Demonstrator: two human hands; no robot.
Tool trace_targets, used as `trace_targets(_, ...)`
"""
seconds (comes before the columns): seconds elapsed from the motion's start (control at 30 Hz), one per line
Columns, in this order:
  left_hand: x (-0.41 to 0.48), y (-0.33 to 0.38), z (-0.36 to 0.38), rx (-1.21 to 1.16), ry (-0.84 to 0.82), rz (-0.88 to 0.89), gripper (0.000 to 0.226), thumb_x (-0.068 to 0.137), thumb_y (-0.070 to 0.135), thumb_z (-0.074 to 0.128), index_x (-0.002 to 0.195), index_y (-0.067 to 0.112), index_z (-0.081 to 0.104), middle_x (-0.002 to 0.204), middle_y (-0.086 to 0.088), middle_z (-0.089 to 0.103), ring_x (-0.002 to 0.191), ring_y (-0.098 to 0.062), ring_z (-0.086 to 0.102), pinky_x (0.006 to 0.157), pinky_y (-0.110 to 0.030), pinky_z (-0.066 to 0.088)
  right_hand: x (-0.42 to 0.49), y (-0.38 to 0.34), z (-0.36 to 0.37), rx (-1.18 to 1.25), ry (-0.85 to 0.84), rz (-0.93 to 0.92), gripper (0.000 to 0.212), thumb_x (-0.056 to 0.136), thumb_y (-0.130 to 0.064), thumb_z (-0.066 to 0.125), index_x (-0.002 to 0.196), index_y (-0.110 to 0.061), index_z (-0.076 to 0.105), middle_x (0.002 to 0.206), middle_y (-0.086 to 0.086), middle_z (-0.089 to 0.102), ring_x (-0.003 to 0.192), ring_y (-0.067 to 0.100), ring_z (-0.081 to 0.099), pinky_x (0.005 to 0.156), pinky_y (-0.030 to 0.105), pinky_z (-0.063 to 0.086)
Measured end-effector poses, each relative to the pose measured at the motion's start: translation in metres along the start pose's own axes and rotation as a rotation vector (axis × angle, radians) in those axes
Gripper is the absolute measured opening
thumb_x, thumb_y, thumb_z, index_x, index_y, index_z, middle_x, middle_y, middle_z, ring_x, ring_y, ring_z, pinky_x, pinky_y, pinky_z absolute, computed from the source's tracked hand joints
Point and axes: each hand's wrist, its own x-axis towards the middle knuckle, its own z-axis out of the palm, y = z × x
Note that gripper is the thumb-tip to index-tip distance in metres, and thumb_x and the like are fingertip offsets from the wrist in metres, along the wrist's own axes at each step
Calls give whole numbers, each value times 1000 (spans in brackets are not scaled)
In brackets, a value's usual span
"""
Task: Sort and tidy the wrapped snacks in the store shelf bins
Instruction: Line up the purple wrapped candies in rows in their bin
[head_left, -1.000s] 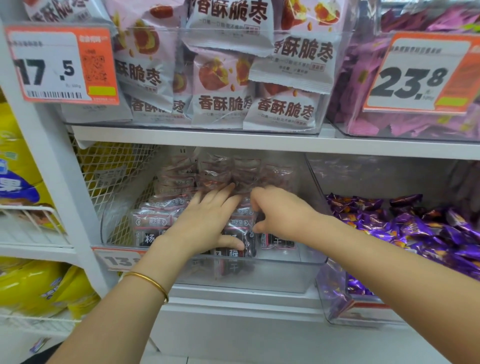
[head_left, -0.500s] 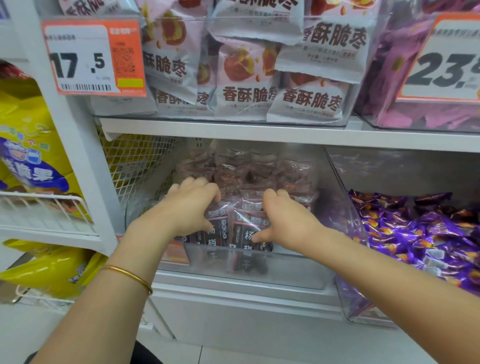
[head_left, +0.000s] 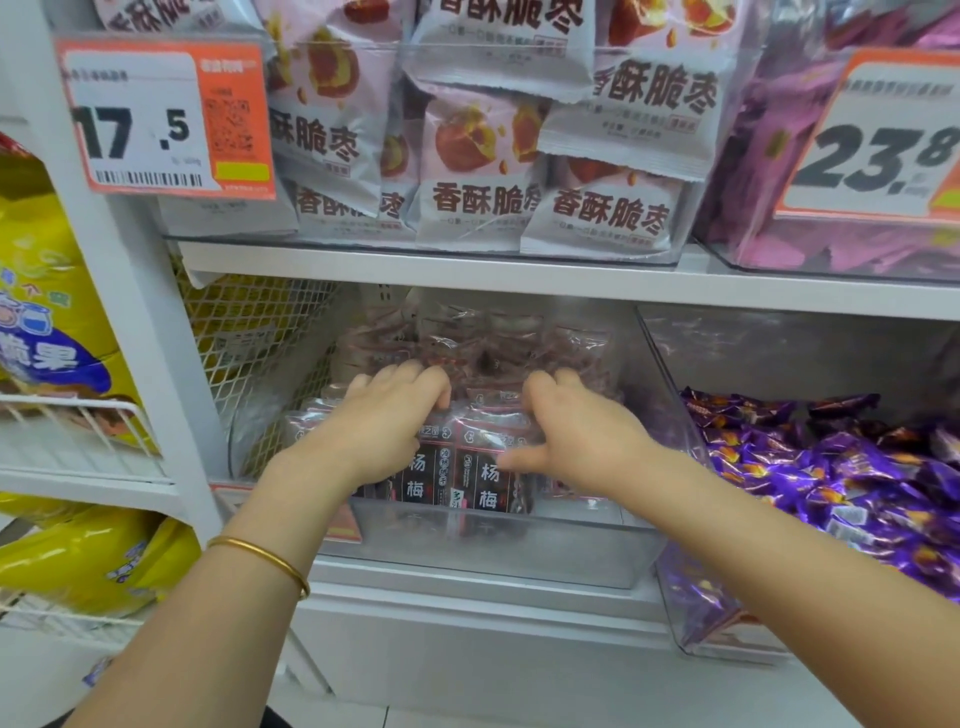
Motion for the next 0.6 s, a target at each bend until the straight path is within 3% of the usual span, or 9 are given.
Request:
trace_targets(0.13, 0, -2, -1, -10, -46, -18, 41, 83, 7, 59, 114, 27, 42, 114, 5, 41, 114, -17, 38, 91, -31, 28, 7, 23, -14, -356, 230, 77, 29, 87, -21, 63, 115, -15, 56, 103, 4, 58, 107, 29, 55, 67, 34, 42)
trace_targets(0.27, 0, -3, -5, 6, -85, -28, 39, 84, 12, 61, 117, 27, 46, 120, 5, 45, 114, -16, 41, 95, -34, 30, 11, 29, -10, -497, 39, 87, 33, 85, -29, 66, 111, -12, 54, 107, 4, 62, 114, 27, 47, 77, 35, 38)
trace_targets(0.33, -1, -3, -6, 19, -87, -23, 38, 85, 14, 62, 117, 28, 48, 120, 5, 46, 115, -17, 42, 95, -34, 31, 11, 29, -10, -539, 16, 68, 21, 87, -28, 64, 97, -15, 52, 109, 4, 59, 112, 26, 48, 75, 34, 36)
trace_targets(0.43, -3, -4, -7, 28, -76, -15, 36, 85, 17, 62, 116, 29, 49, 119, 5, 46, 115, -17, 42, 92, -35, 31, 10, 28, -8, -567, -43, 69, 21, 89, -25, 62, 80, -13, 47, 89, -2, 54, 92, 23, 52, 69, 31, 37)
trace_targets(0.5, -5, -4, -8, 34, -64, -18, 36, 85, 18, 62, 116, 29, 49, 120, 5, 46, 115, -18, 41, 91, -35, 31, 9, 26, -5, -557, -66, 73, 19, 89, -28, 61, 98, -15, 52, 94, -1, 61, 91, 23, 58, 69, 29, 35)
trace_targets(0.6, -5, -3, -7, 43, -59, -24, 36, 86, 20, 61, 118, 31, 49, 122, 6, 46, 116, -18, 39, 95, -35, 30, 9, 27, -3, -558, -86, 100, 43, 88, -29, 62, 122, -11, 43, 111, 2, 64, 103, 24, 59, 73, 30, 34)
